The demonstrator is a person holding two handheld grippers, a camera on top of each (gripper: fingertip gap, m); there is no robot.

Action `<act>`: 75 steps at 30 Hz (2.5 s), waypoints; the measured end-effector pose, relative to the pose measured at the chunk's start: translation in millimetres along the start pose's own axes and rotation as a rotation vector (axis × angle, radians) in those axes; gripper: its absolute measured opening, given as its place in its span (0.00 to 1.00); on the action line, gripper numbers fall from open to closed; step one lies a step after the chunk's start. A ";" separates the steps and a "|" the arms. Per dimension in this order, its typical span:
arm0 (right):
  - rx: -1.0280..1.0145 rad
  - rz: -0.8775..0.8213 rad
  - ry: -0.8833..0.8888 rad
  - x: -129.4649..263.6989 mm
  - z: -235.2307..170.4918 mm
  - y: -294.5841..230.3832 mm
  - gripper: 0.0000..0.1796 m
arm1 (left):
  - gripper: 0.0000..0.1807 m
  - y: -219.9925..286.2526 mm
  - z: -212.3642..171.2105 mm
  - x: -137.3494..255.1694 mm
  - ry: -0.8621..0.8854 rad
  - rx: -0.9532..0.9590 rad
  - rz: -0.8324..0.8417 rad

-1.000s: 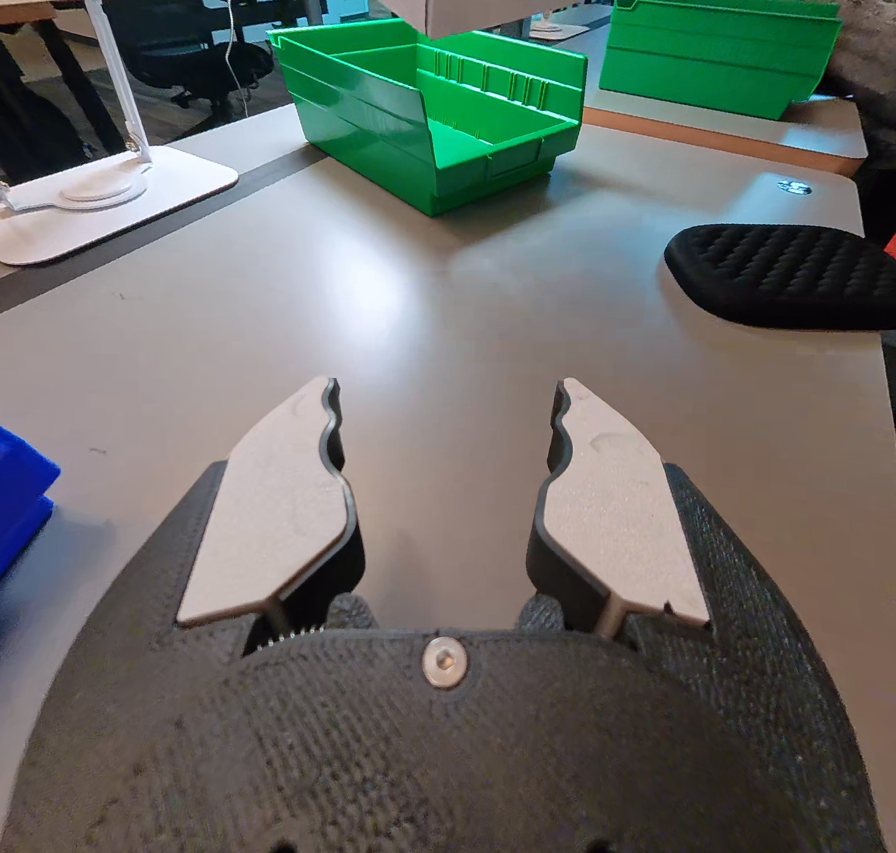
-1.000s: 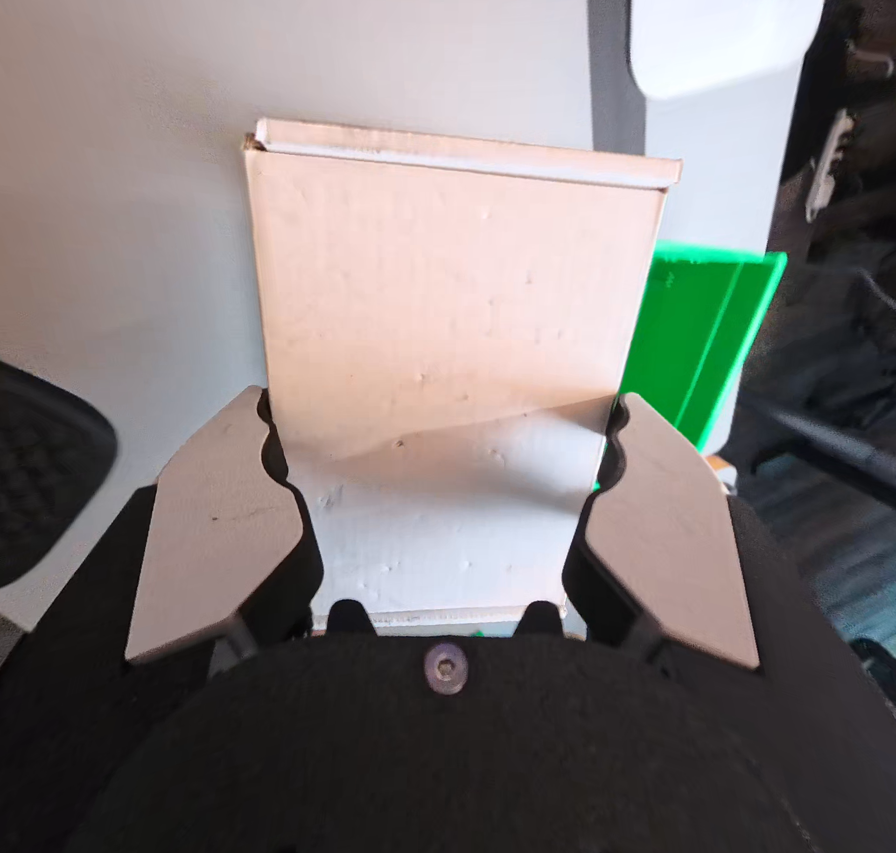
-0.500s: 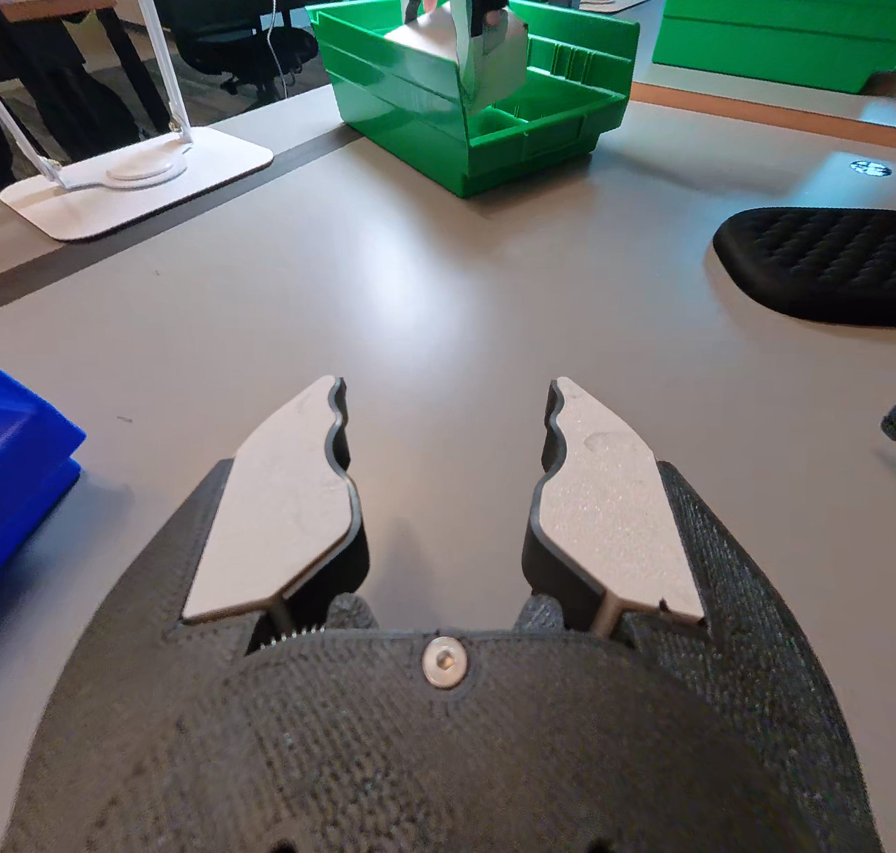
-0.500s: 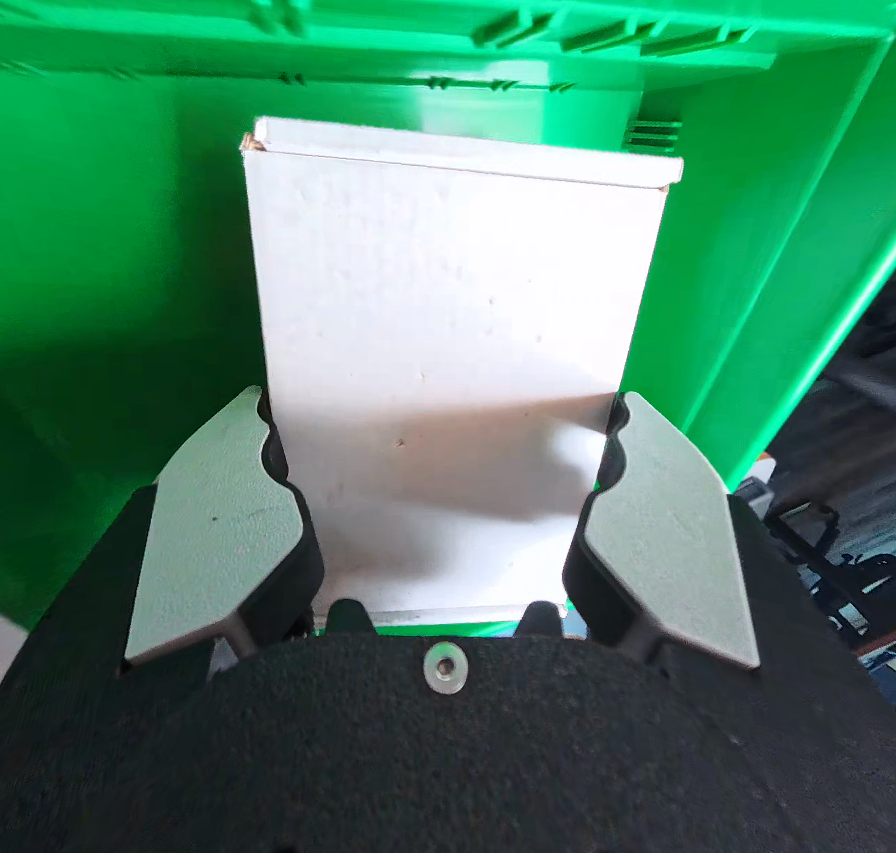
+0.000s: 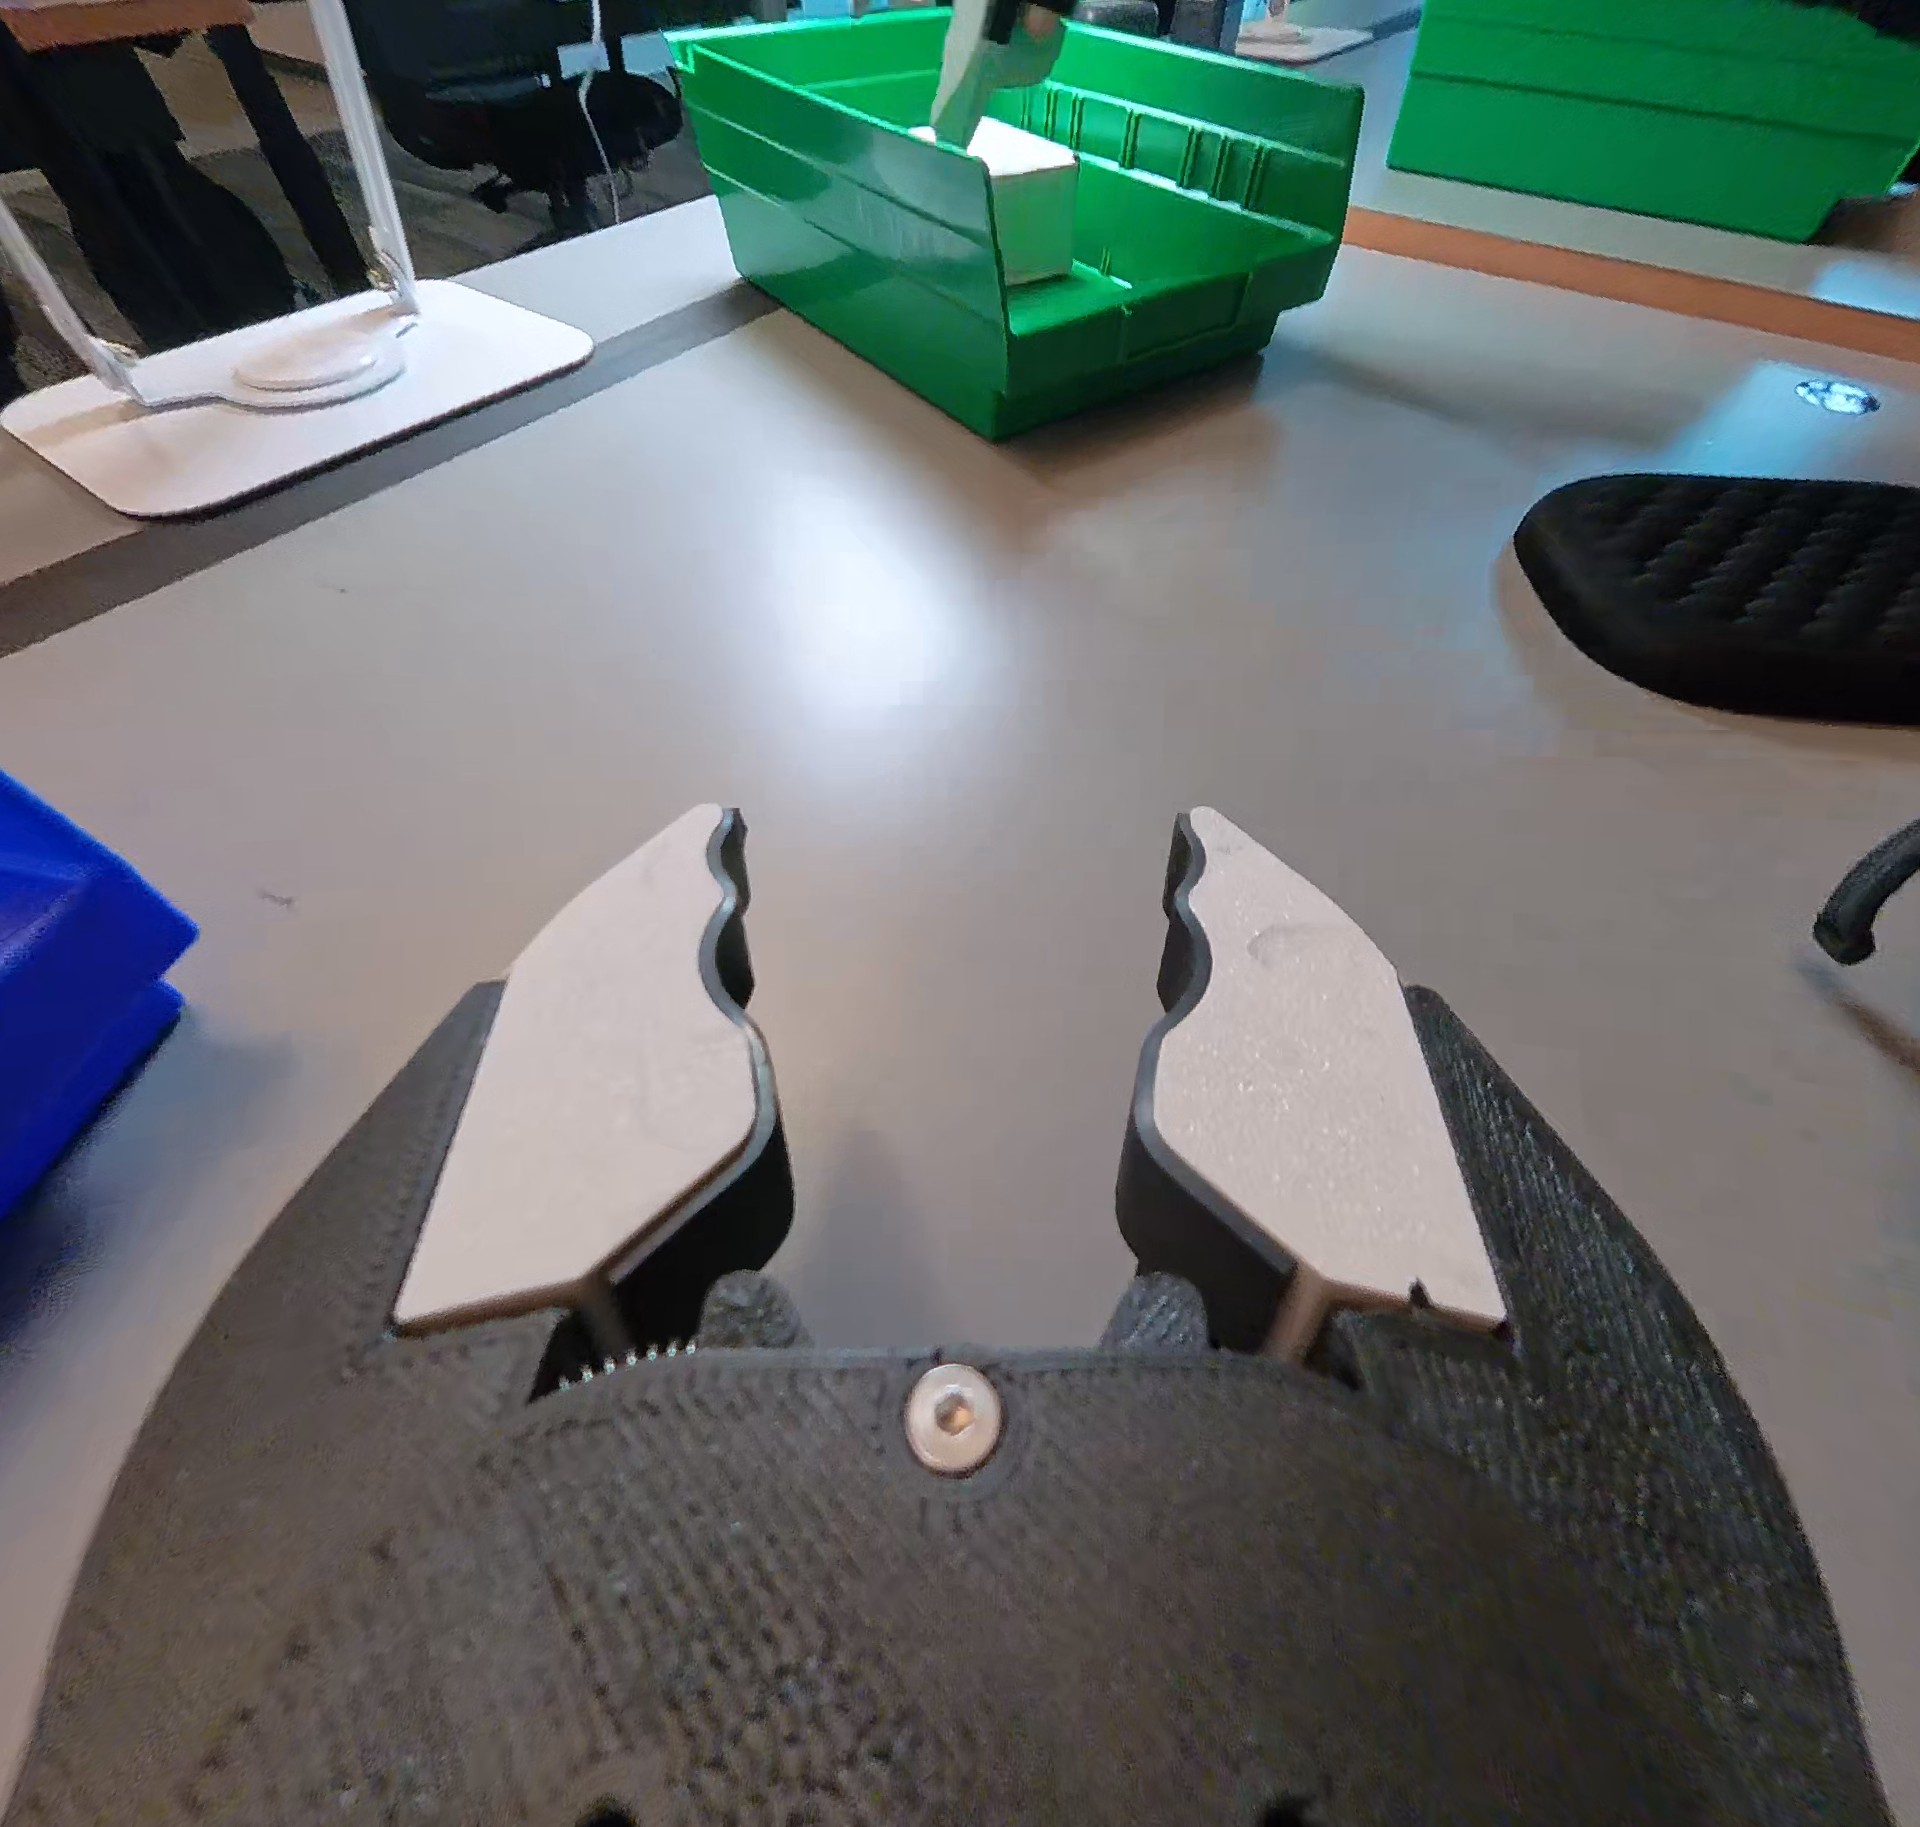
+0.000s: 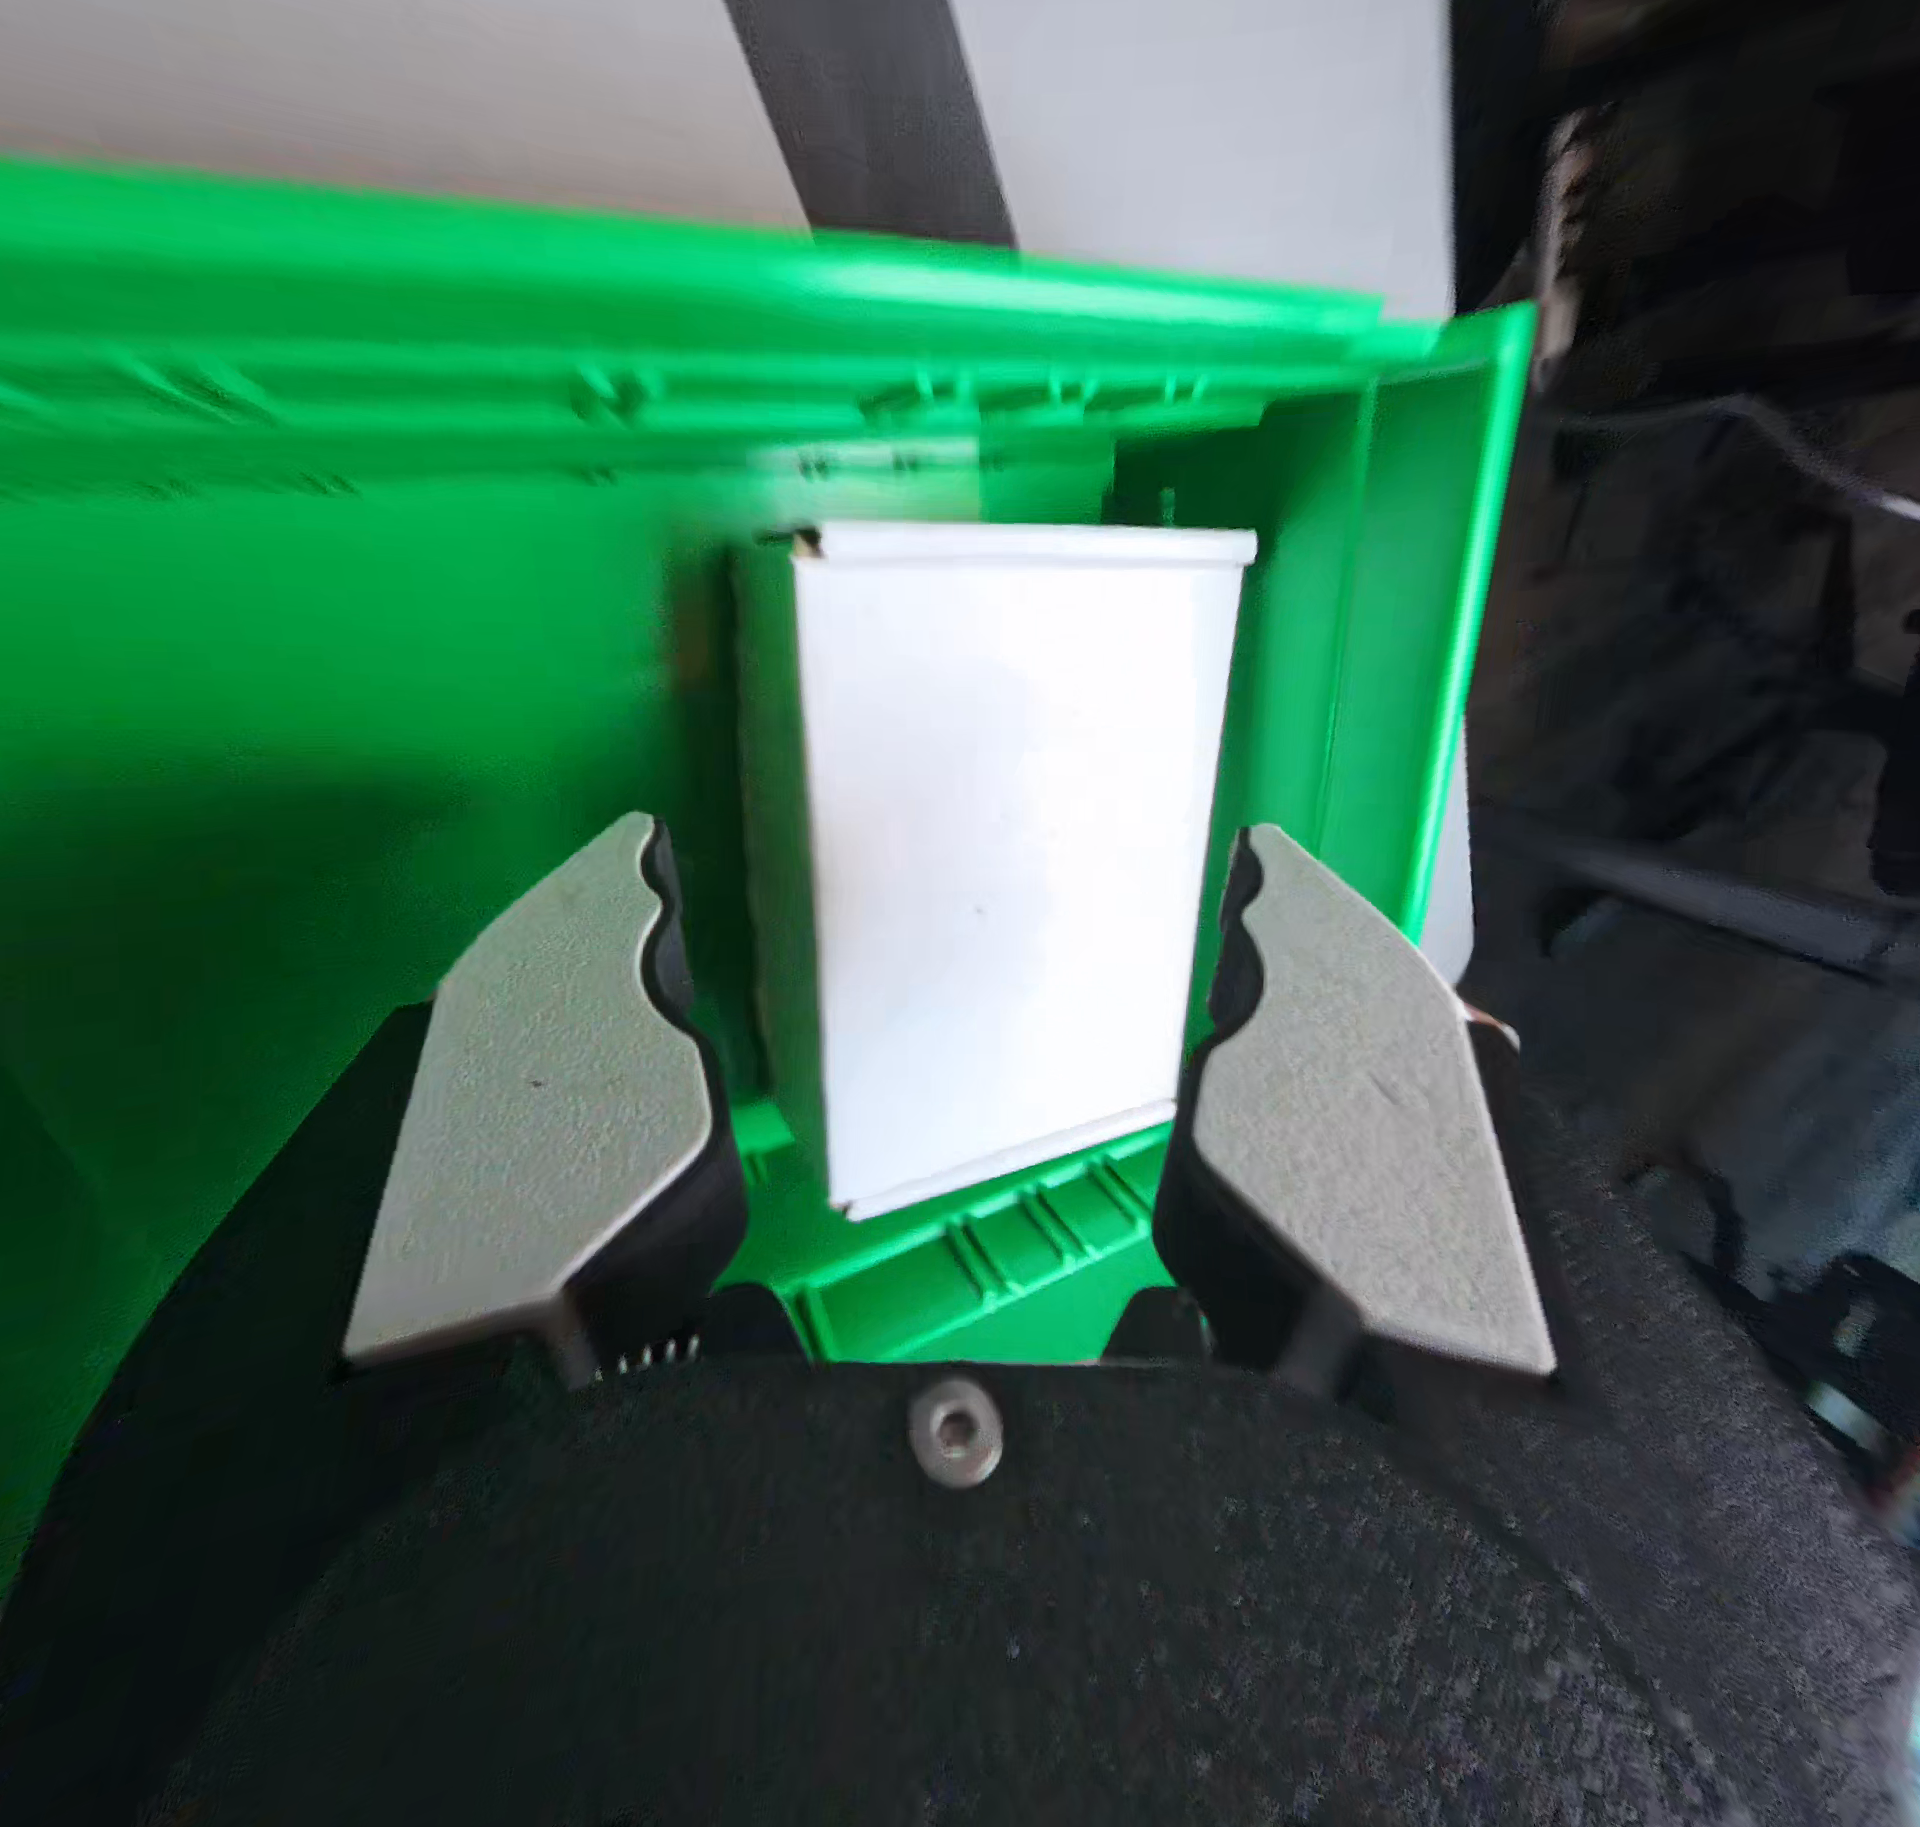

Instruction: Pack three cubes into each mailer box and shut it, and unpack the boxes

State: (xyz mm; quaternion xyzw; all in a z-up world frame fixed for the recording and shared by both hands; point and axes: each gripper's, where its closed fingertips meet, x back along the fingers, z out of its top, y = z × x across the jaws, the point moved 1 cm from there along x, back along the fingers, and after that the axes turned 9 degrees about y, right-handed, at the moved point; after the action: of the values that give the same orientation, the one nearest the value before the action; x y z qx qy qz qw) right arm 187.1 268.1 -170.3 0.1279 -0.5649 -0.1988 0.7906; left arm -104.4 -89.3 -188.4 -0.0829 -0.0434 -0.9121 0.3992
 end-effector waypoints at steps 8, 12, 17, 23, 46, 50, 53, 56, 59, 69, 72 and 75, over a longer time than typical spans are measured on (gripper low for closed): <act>-0.209 0.026 0.581 98.6 67.2 -129.6 0.47 | 0.41 -53.9 33.7 34.1 0.070 -0.032 0.138; -0.319 0.151 0.730 114.1 70.4 -214.3 0.47 | 0.42 -115.8 50.9 56.1 -0.027 -0.142 0.231; -0.407 0.248 0.819 118.9 71.6 -292.2 0.48 | 0.46 -208.5 62.4 66.1 -0.289 -0.227 0.269; -0.436 0.262 0.909 134.7 80.8 -327.1 0.51 | 0.54 -327.0 27.6 75.9 -0.718 -0.246 0.283; -0.446 0.268 0.876 110.1 81.2 -328.0 0.51 | 0.70 -391.7 -51.9 68.3 -1.224 -0.172 0.074; -0.456 0.268 0.885 110.8 81.2 -326.6 0.50 | 0.70 -376.8 -28.1 68.7 -1.166 -0.248 0.086; -0.437 0.255 0.877 110.4 82.1 -327.6 0.50 | 0.70 -356.6 13.8 68.7 -1.103 -0.317 0.092; -0.410 0.242 0.864 108.6 86.5 -329.5 0.50 | 0.70 -320.1 62.3 66.5 -1.037 -0.384 0.065; -0.383 0.243 0.856 107.9 95.8 -331.6 0.50 | 0.70 -265.6 99.6 59.0 -0.969 -0.434 -0.004; -0.123 0.135 0.882 113.3 147.4 -337.0 0.50 | 0.70 -57.5 68.5 11.7 -0.903 -0.311 -0.307; -0.025 0.057 0.905 114.1 156.0 -341.7 0.53 | 0.70 -3.2 42.5 -2.9 -0.898 -0.188 -0.443; 0.117 -0.058 0.909 114.6 157.1 -347.5 0.56 | 0.70 32.7 17.2 -11.0 -0.935 -0.095 -0.562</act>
State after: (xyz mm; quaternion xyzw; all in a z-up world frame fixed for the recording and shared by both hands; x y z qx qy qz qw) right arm 12.1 -89.6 -170.4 0.2623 -0.1672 -0.1121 0.9438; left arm -70.9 -101.0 -173.1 -0.4827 -0.1954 -0.8505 0.0741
